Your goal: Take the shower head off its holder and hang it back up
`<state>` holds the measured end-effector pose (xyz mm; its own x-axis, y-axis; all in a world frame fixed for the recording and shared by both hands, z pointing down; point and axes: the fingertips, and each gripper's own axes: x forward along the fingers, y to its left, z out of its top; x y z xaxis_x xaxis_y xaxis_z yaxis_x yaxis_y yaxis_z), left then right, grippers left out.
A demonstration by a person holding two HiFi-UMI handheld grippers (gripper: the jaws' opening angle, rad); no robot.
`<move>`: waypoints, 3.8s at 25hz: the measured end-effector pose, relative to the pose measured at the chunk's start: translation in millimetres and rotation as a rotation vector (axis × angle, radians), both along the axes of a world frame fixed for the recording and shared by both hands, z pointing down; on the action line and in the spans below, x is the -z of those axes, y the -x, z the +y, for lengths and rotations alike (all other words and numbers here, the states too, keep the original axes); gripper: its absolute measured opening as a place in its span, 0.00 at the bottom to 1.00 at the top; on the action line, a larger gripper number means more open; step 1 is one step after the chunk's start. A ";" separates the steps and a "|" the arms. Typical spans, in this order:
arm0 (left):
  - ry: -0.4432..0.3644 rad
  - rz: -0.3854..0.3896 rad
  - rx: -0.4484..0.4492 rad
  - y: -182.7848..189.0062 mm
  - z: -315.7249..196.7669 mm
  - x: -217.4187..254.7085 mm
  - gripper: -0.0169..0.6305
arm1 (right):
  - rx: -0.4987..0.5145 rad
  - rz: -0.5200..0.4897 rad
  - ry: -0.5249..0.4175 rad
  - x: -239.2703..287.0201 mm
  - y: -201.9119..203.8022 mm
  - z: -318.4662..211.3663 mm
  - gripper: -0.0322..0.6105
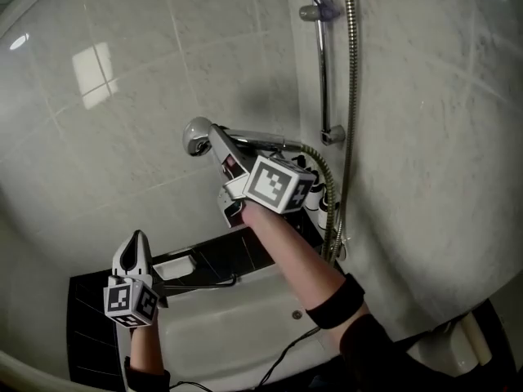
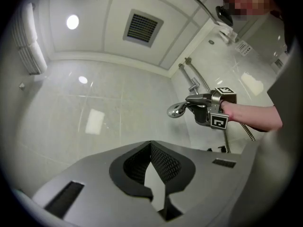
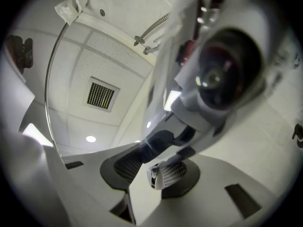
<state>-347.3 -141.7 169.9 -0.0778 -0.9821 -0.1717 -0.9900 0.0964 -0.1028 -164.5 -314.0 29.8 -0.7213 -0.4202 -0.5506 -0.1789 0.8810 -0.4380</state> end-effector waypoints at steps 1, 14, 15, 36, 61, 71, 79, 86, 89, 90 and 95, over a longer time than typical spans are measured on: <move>-0.014 -0.012 -0.003 -0.3 -4.6 12.8 0.03 | 0.010 -0.017 -0.004 8.3 -1.4 -3.2 0.25; -0.156 -0.176 -0.065 -38.0 -63.0 149.8 0.03 | 0.058 -0.129 -0.087 114.4 -13.3 -34.9 0.25; -0.161 -0.188 -0.069 -42.3 -66.2 157.3 0.03 | 0.060 -0.138 -0.085 120.8 -15.1 -39.1 0.25; -0.254 -0.257 -0.053 -64.4 -94.9 250.3 0.03 | -0.013 -0.234 -0.195 264.8 -50.5 -77.6 0.26; -0.307 -0.282 0.016 -67.6 -78.7 285.6 0.03 | 0.097 -0.319 -0.321 355.8 -56.1 -47.8 0.26; -0.304 -0.274 0.050 -50.4 -72.8 280.1 0.03 | 0.108 -0.340 -0.334 362.8 -54.8 -51.2 0.26; -0.293 -0.269 0.060 -41.9 -75.2 272.9 0.03 | 0.100 -0.376 -0.299 355.1 -74.3 -72.3 0.26; -0.268 -0.260 0.033 -54.5 -95.5 257.8 0.03 | 0.110 -0.398 -0.306 345.0 -89.9 -76.3 0.26; -0.257 -0.263 0.024 -60.2 -101.1 252.8 0.03 | 0.115 -0.417 -0.310 346.0 -94.6 -76.0 0.26; -0.256 -0.265 0.024 -59.9 -100.9 252.5 0.03 | 0.117 -0.422 -0.314 346.6 -96.1 -75.3 0.26; -0.252 -0.262 0.046 -50.7 -93.2 250.2 0.03 | 0.156 -0.453 -0.307 347.3 -96.8 -70.5 0.26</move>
